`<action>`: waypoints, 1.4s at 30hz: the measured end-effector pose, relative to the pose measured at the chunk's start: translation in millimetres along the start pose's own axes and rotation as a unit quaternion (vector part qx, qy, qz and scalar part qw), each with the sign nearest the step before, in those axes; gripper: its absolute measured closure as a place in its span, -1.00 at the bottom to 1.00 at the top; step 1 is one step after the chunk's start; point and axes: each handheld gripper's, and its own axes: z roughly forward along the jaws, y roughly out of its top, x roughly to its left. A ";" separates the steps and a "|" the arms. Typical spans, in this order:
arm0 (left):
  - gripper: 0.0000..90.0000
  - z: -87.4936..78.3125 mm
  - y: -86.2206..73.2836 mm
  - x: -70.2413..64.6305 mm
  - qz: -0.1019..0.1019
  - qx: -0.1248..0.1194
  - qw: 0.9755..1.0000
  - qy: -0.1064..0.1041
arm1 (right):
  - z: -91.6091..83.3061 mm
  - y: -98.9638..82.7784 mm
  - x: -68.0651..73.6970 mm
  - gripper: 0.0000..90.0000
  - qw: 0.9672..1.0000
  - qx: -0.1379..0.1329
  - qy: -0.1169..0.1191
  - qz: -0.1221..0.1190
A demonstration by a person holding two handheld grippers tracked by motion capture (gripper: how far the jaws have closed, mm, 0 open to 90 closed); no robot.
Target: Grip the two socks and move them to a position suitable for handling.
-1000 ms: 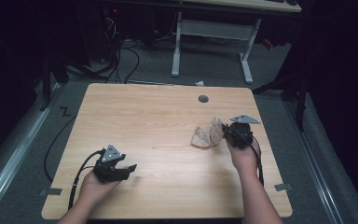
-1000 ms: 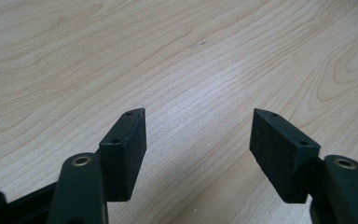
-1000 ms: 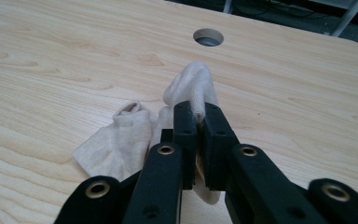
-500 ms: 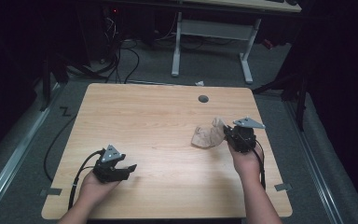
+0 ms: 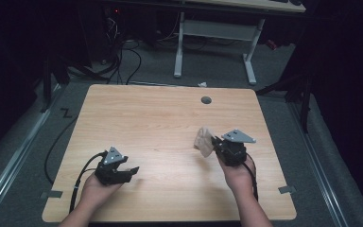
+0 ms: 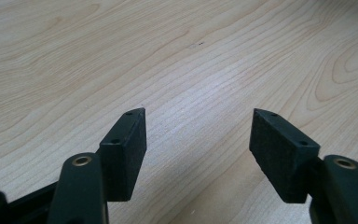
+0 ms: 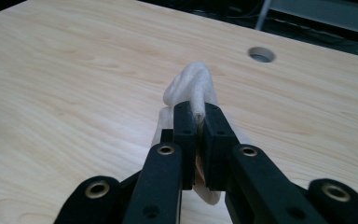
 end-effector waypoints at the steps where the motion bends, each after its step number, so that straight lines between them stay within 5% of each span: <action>1: -0.18 0.0 0.0 0.0 0.000 0.000 1.000 0.000 | 1.3 -0.8 6.2 0.91 1.000 0.000 0.006 -0.002; 8: -0.18 -1.2 0.0 0.6 -0.001 -0.002 1.000 0.001 | 15.4 -5.8 54.9 0.91 0.998 0.000 0.060 -0.033; 19: -0.18 -1.9 -0.1 0.8 0.000 -0.003 1.000 0.002 | 31.2 -15.0 120.8 0.91 0.990 -0.001 0.140 -0.034; 28: -0.18 -1.9 -0.1 1.2 -0.003 -0.005 1.000 0.000 | 55.0 -41.1 118.0 0.87 0.992 0.050 0.112 -0.032; 32: -0.18 -0.7 -0.1 1.0 -0.001 -0.003 1.000 0.000 | 63.8 -51.9 106.4 0.61 0.992 0.076 0.097 -0.024; 37: -0.18 -0.7 -0.1 1.0 -0.001 -0.003 1.000 0.000 | 56.3 -45.0 104.1 0.32 0.994 0.057 0.084 -0.030; 42: -0.18 -0.4 -0.1 0.5 0.001 0.001 1.000 -0.001 | 40.4 -30.5 110.7 0.36 0.994 0.027 0.091 -0.054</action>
